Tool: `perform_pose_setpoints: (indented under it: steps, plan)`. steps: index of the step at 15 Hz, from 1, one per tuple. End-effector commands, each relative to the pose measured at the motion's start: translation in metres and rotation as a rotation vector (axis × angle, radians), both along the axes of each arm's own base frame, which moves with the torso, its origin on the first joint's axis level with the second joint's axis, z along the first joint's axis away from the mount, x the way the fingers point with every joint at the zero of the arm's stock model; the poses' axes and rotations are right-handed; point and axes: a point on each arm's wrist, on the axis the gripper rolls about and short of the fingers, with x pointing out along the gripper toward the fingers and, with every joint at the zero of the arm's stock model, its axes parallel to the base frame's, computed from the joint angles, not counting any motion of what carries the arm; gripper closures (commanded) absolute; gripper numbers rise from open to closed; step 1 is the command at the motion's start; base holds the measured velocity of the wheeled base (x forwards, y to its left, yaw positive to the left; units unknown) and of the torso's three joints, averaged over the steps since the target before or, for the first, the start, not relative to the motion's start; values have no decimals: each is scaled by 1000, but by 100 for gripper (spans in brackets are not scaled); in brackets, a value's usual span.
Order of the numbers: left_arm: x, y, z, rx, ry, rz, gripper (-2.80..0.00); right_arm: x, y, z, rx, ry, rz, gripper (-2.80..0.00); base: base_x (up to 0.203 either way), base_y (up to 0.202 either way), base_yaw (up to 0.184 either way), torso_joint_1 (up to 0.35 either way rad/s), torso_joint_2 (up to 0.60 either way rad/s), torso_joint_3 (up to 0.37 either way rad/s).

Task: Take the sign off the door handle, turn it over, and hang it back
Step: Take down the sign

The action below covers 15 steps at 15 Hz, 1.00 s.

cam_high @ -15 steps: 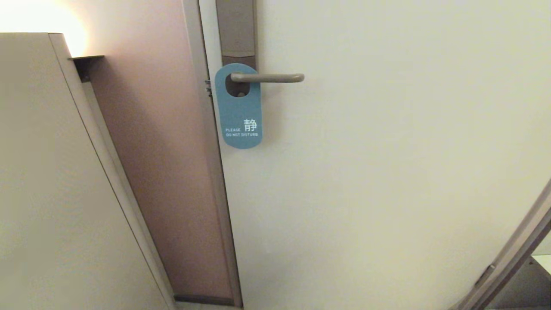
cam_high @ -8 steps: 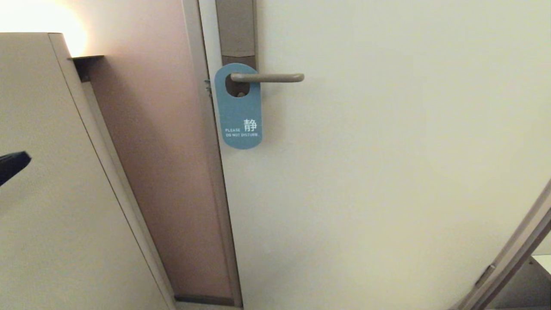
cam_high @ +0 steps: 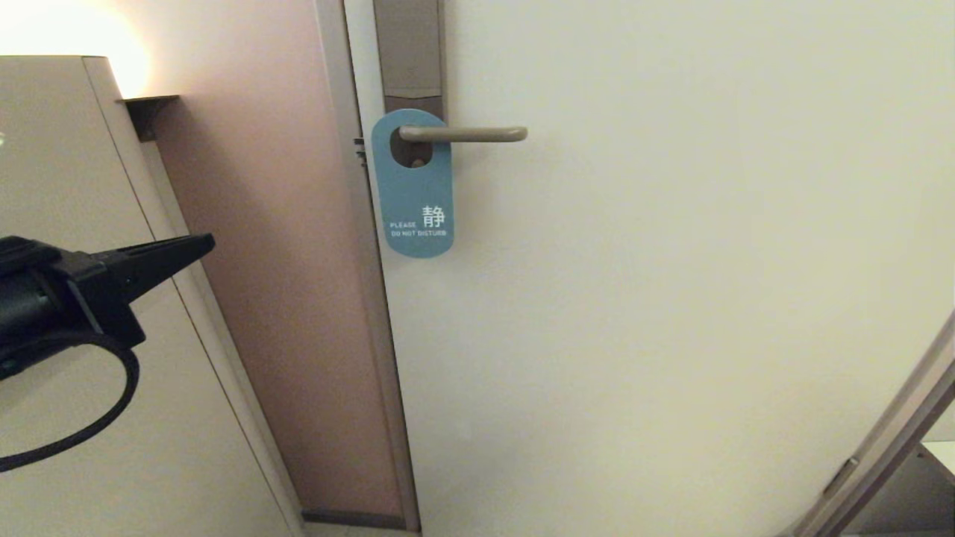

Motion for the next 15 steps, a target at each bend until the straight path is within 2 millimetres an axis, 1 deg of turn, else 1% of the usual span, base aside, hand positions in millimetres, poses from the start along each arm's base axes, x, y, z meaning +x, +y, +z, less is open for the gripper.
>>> perform_pose_setpoints:
  steps: [1,4,10,11,12,15]
  plan:
    - [23,-4,-13,9,58,-2,0,0,0,0,0,0,-1,0,0,0,0,0,0,0]
    - [46,-8,-21,8,52,-6,0,0,0,0,0,0,0,0,0,0,0,0,0,0]
    - [74,-14,-33,3,79,-60,0,0,0,0,0,0,0,0,0,0,0,0,0,0]
    - [80,-15,-35,1,71,-68,-207,0,0,0,0,0,0,0,0,0,0,0,0,0]
    - [85,-16,-37,-1,61,-75,-280,0,0,0,0,0,-1,0,0,0,0,0,0,0]
    - [98,-20,-42,-5,30,-98,-280,0,0,0,0,0,0,0,0,0,0,0,0,0]
